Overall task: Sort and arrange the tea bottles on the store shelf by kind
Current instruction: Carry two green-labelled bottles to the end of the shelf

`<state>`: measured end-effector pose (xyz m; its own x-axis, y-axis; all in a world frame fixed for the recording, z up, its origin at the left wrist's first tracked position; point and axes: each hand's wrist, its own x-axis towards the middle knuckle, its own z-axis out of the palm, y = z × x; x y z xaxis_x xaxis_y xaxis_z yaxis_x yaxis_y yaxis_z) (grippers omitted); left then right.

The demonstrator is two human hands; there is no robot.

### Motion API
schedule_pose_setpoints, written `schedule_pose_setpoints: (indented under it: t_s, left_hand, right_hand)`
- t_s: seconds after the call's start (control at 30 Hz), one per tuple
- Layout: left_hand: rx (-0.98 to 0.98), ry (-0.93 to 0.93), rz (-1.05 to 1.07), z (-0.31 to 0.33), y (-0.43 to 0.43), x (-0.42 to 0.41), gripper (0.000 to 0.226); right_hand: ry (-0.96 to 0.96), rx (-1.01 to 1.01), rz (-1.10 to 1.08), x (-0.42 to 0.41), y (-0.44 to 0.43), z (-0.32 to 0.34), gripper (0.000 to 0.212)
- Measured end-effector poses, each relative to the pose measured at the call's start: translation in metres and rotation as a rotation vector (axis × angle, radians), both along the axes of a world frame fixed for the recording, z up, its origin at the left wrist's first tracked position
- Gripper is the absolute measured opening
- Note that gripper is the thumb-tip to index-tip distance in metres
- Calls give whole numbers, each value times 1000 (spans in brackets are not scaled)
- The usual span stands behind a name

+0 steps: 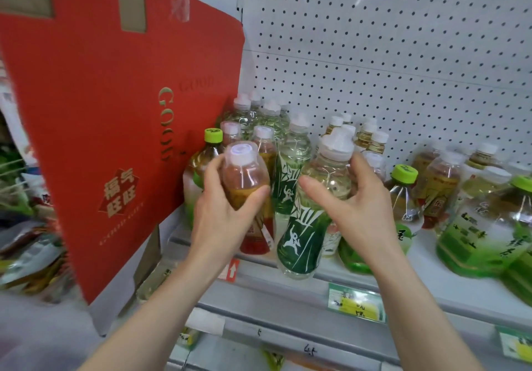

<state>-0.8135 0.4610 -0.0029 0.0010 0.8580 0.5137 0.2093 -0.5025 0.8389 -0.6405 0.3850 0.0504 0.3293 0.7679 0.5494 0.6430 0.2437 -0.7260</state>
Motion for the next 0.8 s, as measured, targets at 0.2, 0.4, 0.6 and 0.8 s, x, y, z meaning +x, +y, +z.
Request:
schedule_pose_setpoints:
  t_s: [0.2, 0.4, 0.6, 0.8]
  left_hand:
    - [1, -57, 47, 4, -6, -35, 64]
    - [-27, -45, 49, -7, -13, -50, 59]
    - [-42, -58, 52, -8, -13, -57, 65]
    - [23, -32, 58, -14, -7, -59, 63]
  right_hand:
    - [-193, -66, 4, -28, 29, 12, 51]
    - [-323, -251, -95, -43, 82, 14, 69]
    - [-226, -277, -178, -42, 94, 11, 92]
    - [-443, 363, -208, -62, 76, -15, 59]
